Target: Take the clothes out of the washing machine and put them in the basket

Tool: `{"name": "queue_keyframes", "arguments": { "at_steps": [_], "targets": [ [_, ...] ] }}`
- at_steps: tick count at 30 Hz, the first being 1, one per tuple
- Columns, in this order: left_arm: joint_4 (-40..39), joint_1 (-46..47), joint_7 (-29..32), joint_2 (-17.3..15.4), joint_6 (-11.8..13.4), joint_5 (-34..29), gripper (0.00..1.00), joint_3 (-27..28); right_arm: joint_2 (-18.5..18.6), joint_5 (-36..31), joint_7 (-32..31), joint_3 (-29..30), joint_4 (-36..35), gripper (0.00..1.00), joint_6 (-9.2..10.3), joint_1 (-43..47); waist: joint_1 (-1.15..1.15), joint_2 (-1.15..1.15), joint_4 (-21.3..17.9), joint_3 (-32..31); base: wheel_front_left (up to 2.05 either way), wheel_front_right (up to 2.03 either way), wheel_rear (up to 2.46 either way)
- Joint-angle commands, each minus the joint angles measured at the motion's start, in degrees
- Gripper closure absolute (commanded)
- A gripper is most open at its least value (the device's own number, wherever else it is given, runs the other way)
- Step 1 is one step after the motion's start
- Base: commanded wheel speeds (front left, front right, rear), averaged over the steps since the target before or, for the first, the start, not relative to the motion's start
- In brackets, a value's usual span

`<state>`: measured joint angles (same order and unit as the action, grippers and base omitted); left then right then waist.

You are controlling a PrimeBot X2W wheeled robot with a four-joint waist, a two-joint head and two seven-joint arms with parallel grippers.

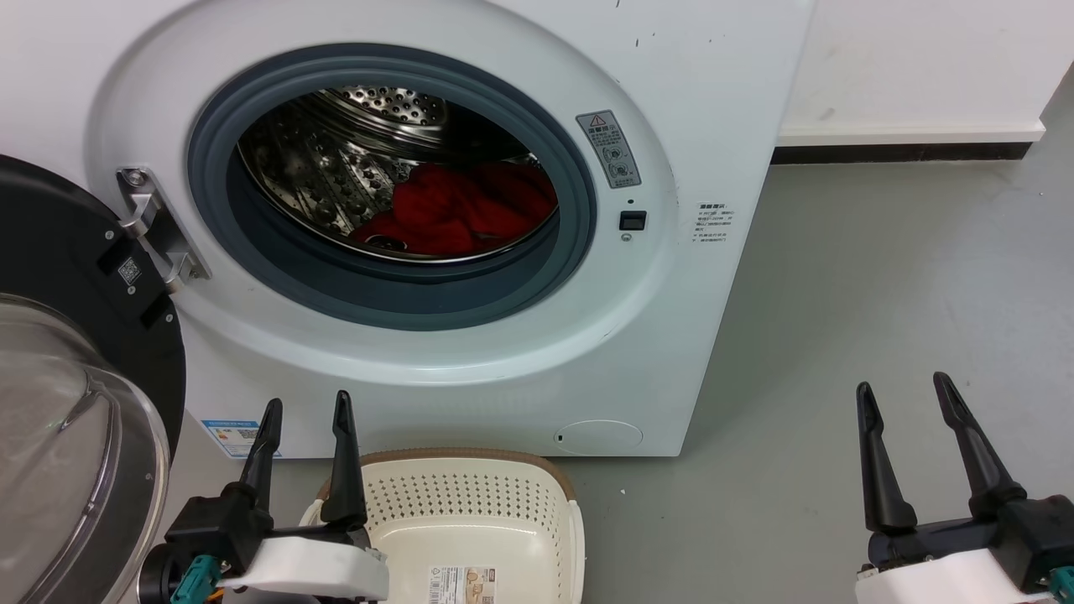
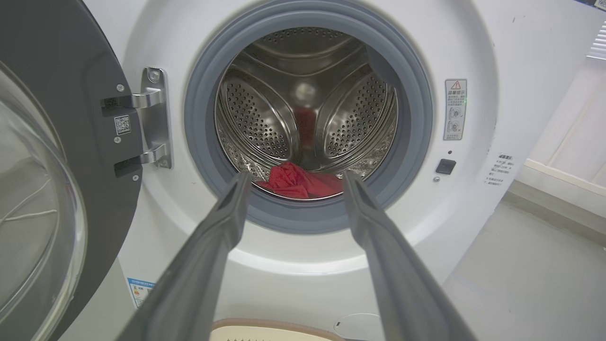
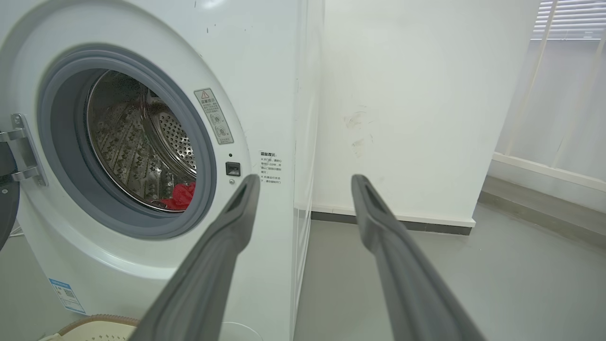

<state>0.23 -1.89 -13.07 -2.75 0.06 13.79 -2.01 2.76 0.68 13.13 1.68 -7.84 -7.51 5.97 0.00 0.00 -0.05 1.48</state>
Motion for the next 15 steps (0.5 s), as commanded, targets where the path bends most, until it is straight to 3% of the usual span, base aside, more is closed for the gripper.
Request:
{"name": "queue_keyframes", "arguments": {
  "at_steps": [1,15],
  "targets": [
    [-0.5,-0.5,-0.5,-0.2,0.1,-1.3,0.0,-0.1,0.2,-1.2,0.4,-0.1,-0.7,0.0,0.04,0.6,0.0,0.0,0.0,0.0,0.0,0.0,0.0],
    [-0.8,-1.7,-1.9,-0.2,0.6,-6.6,0.0,-0.8,0.2,-6.0,1.9,-0.2,-1.7,0.0,0.04,2.2,0.0,0.0,0.0,-0.7,0.0,0.0,0.0]
  ]
}}
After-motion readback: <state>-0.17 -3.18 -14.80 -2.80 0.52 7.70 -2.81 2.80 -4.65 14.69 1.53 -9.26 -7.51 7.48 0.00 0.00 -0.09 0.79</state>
